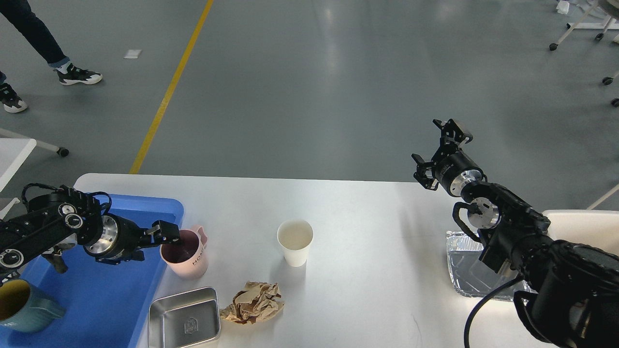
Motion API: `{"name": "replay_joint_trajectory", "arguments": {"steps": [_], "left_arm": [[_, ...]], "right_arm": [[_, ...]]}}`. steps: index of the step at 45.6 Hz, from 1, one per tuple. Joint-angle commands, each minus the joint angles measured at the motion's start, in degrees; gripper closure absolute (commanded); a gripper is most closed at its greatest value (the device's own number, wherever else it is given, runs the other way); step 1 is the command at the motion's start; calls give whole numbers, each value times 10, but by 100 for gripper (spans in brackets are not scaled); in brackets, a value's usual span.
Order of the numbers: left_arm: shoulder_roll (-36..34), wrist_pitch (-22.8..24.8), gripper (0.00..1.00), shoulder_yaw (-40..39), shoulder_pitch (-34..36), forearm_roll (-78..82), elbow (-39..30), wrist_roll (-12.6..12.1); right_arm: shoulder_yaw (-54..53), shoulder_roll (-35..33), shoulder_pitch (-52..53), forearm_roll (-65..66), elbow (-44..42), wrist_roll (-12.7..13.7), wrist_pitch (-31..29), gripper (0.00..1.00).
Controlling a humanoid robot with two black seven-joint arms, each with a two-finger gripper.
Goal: Tidy desktop
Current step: 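Grasp the pink mug with the left gripper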
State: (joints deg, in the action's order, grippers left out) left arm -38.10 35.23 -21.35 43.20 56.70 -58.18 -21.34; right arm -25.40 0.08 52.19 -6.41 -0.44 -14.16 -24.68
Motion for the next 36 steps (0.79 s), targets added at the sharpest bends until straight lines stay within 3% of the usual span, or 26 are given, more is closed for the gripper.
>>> {"name": "replay_joint_trajectory", "arguments": {"steps": [1, 11, 12, 13, 14, 17, 25, 36], "left_arm": [[4, 1, 39, 1, -1, 5, 0, -1], [17, 2, 60, 5, -1, 7, 1, -27], [18, 2, 64, 6, 0, 7, 1, -31], [21, -3, 75, 7, -1, 6, 1, -35], [23, -9, 78, 7, -2, 5, 3, -34], [36, -21, 80, 7, -5, 5, 11, -34], [37, -24, 100, 8, -6, 6, 15, -42], [38, -31, 100, 8, -5, 6, 19, -56]], "right_arm": [[0, 0, -1, 0, 0, -1, 1, 0], [0, 0, -1, 0, 0, -1, 1, 0], [0, 0, -1, 0, 0, -1, 1, 0], [0, 0, -1, 0, 0, -1, 1, 0], [0, 0, -2, 0, -1, -1, 1, 0], [0, 0, -2, 0, -1, -1, 1, 0], [0, 0, -2, 0, -1, -1, 1, 0], [0, 0, -2, 0, -1, -1, 1, 0]]}}
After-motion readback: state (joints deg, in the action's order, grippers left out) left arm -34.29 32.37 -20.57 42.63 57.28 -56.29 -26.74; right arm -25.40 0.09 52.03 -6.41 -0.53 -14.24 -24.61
